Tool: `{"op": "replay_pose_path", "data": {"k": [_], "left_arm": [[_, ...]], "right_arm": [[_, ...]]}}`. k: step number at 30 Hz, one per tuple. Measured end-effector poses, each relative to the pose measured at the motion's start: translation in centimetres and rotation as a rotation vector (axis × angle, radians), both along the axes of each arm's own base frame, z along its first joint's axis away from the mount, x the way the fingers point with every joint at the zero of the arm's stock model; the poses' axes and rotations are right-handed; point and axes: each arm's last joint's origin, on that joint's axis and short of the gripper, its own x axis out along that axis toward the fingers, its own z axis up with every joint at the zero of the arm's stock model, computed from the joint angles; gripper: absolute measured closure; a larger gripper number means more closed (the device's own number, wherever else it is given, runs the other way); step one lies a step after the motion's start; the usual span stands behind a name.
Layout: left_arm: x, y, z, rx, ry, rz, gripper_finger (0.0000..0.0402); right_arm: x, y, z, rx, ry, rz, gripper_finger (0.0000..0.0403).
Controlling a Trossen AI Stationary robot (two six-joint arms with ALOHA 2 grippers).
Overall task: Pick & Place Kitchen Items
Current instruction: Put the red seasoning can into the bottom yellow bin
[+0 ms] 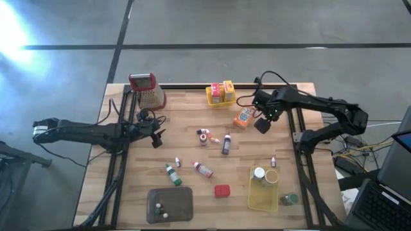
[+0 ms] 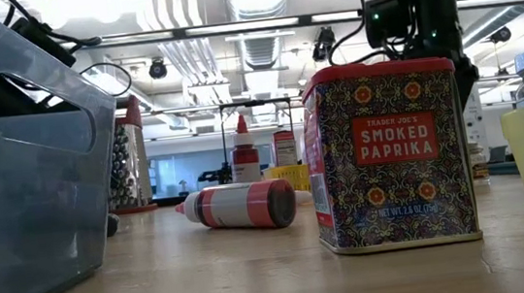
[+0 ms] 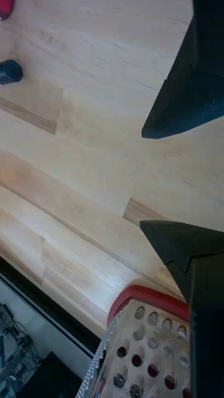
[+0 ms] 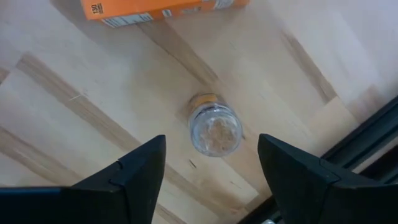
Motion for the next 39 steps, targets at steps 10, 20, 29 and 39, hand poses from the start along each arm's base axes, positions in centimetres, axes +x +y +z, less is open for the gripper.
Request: {"op": "replay_pose_path", "data": {"k": [10,20,29,39], "left_arm": [[0.0,0.0,0.0,0.0,0.0,0.0,0.017],[0.0,0.0,0.0,0.0,0.0,0.0,0.017],[0.0,0.0,0.0,0.0,0.0,0.0,0.017],[0.0,0.0,0.0,0.0,-0.001,0.0,0.017]], "right_arm": [[-0.6,-0.2,-0.3,0.042,-0.011,-0.055,0.0149],[-0.8,-0.5,-0.9,0.058,0.003,-0.095,0.0101],[-1.2,-1.4,-1.7,0.05,-0.025,-0.177,0.0107],[-1.7,-1.4,-2.7,0.051,-0.013,-0.13,0.0137]]}}
